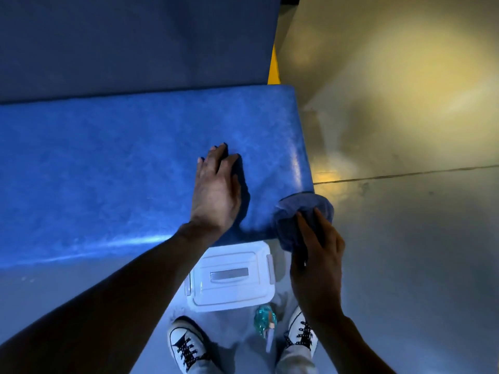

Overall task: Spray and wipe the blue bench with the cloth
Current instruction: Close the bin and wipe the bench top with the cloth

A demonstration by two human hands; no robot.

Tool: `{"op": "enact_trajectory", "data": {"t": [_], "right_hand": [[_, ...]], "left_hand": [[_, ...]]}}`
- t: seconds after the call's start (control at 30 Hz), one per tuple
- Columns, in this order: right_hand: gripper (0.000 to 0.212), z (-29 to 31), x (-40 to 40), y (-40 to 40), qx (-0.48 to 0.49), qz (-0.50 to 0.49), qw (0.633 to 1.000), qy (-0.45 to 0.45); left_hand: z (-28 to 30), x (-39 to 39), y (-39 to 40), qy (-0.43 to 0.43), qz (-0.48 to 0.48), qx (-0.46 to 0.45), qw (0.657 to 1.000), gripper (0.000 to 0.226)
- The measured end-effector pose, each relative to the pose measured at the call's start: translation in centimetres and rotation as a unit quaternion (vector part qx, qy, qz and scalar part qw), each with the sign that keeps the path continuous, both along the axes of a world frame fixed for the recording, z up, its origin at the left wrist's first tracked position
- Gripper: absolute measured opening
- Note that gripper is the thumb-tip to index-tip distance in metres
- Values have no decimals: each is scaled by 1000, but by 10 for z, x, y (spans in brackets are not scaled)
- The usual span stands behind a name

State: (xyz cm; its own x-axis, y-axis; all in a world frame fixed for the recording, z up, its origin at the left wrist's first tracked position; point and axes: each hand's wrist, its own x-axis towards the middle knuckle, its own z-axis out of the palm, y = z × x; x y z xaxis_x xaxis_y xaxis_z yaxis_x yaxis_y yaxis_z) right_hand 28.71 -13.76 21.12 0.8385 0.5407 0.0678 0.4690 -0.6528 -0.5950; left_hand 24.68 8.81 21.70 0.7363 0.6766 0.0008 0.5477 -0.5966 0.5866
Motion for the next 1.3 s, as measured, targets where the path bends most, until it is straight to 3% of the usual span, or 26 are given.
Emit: {"op": "enact_trajectory", "data": {"t": [0.1, 0.17, 0.23, 0.3, 0.33, 0.47, 0.53, 0.6, 0.7, 0.77, 0.83, 0.93, 1.0, 1.07, 1.17, 1.3], "right_hand": [[73, 11, -5, -3, 27, -21, 999, -3], [77, 22, -20, -9, 37, -13, 999, -3], [76, 32, -42, -15, 48, 9, 999, -2], [70, 36, -67, -21, 63, 28, 998, 15], [69, 36, -80, -24, 70, 35, 996, 30], [63, 38, -116, -30, 86, 57, 987, 122], [63, 45, -121, -30, 107, 11, 970, 217], [57, 42, -115, -29, 162, -109, 907, 374], [45, 15, -90, -28, 207, -213, 754, 586], [48, -3, -75, -23, 204, -216, 670, 681], [49, -17, -65, -15, 171, -151, 640, 734], [36, -43, -57, -4, 107, -63, 676, 727], [28, -64, -55, 6, 77, -79, 727, 678], [12, -94, -56, 16, 19, -86, 791, 606], [24, -159, -61, 27, -104, -63, 874, 471], [26, -231, -72, 33, -186, -28, 908, 374]], "left_hand": [[24, -28, -25, -75, -16, -82, 994, 30], [40, -50, -55, -101, 20, -191, 976, 20], [46, -69, -84, -116, 77, -378, 915, 22], [42, -85, -101, -114, 123, -508, 845, 46], [39, -93, -106, -102, 128, -522, 837, 49], [27, -125, -110, -76, 135, -489, 859, 17], [20, -141, -107, -87, 135, -512, 844, 17], [15, -158, -104, -126, 128, -554, 813, 16], [7, -177, -105, -141, 101, -584, 793, 28], [0, -186, -102, -136, 86, -590, 791, 33], [-9, -194, -97, -125, 88, -591, 792, 37], [-36, -201, -87, -105, 156, -557, 809, 29], [-64, -200, -82, -94, 210, -501, 834, 6], [-107, -197, -81, -73, 245, -442, 860, 12], [-177, -191, -82, -5, 259, -366, 894, 14], [-245, -190, -80, 169, 200, -215, 941, 23]]}}
